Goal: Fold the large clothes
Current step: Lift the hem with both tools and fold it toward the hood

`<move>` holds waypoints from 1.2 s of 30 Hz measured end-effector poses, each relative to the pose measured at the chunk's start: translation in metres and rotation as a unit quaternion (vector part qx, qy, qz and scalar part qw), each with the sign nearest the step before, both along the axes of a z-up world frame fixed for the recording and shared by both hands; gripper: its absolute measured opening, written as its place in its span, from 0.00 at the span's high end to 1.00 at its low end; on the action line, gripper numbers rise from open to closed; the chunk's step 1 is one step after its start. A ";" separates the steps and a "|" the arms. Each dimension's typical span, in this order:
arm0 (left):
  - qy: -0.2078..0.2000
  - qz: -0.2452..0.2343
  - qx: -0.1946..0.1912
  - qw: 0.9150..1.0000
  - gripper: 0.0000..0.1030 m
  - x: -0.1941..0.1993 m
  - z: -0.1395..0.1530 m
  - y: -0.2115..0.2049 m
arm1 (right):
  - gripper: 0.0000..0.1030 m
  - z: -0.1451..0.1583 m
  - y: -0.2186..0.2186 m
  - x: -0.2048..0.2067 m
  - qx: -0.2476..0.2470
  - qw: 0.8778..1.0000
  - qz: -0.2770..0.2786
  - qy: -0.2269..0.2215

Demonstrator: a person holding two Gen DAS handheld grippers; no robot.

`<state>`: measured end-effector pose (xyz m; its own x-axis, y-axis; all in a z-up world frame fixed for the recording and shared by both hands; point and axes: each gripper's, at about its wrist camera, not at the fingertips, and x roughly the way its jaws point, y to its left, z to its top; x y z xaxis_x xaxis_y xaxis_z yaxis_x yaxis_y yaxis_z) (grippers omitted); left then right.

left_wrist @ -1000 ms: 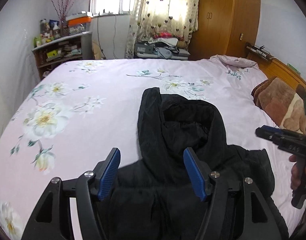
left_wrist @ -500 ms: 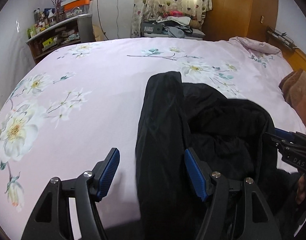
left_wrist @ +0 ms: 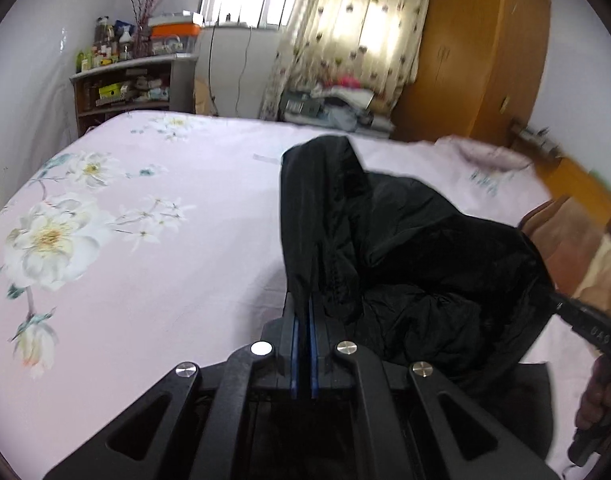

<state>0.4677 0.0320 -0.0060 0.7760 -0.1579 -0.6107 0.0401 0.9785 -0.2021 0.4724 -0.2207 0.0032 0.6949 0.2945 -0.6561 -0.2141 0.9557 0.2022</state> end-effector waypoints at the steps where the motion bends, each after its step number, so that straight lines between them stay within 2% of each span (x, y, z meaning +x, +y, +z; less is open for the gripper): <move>1: -0.012 -0.003 -0.009 1.000 0.96 -0.018 0.010 0.002 | 0.96 0.008 -0.006 -0.015 0.008 1.000 0.000 -0.006; 5: -0.034 -0.014 -0.017 0.999 0.96 -0.080 0.030 0.005 | 0.96 0.024 -0.022 -0.072 0.030 0.999 0.006 -0.016; 9: -0.023 -0.015 -0.017 0.999 0.96 -0.135 0.022 0.002 | 0.96 0.007 -0.031 -0.115 0.038 0.999 0.007 0.012; 13: 0.014 -0.002 -0.034 0.999 0.96 -0.173 -0.002 0.005 | 0.96 -0.028 -0.033 -0.152 0.049 0.997 0.005 0.063; 19: 0.099 0.015 -0.024 0.995 0.96 -0.212 -0.050 0.015 | 0.95 -0.062 -0.034 -0.189 0.070 0.991 0.006 0.112; 20: 0.106 0.017 -0.027 0.994 0.95 -0.223 -0.054 0.017 | 0.92 -0.064 -0.034 -0.194 0.069 0.990 0.007 0.119; 24: 0.103 0.038 -0.037 0.993 0.93 -0.256 -0.049 0.038 | 0.55 -0.047 -0.037 -0.207 0.084 0.991 0.013 0.100; 28: 0.065 0.036 -0.053 0.996 0.71 -0.245 -0.024 0.034 | 0.53 -0.027 -0.028 -0.193 0.086 0.994 0.016 0.064; 30: 0.046 0.020 -0.055 0.997 0.65 -0.227 -0.015 0.018 | 0.53 -0.028 -0.015 -0.183 0.082 0.995 0.017 0.061; 32: 0.042 -0.002 -0.055 0.998 0.65 -0.213 -0.018 0.003 | 0.53 -0.042 -0.007 -0.176 0.074 0.995 0.012 0.069; 33: 0.046 -0.014 -0.050 0.998 0.65 -0.205 -0.022 -0.006 | 0.54 -0.057 -0.001 -0.171 0.064 0.994 0.009 0.086; 34: 0.054 -0.027 -0.045 0.997 0.65 -0.199 -0.031 -0.014 | 0.65 -0.071 0.005 -0.169 0.057 0.993 0.008 0.103; 36: 0.081 -0.042 -0.026 0.996 0.65 -0.191 -0.055 -0.026 | 0.74 -0.104 0.016 -0.172 0.048 0.989 0.007 0.139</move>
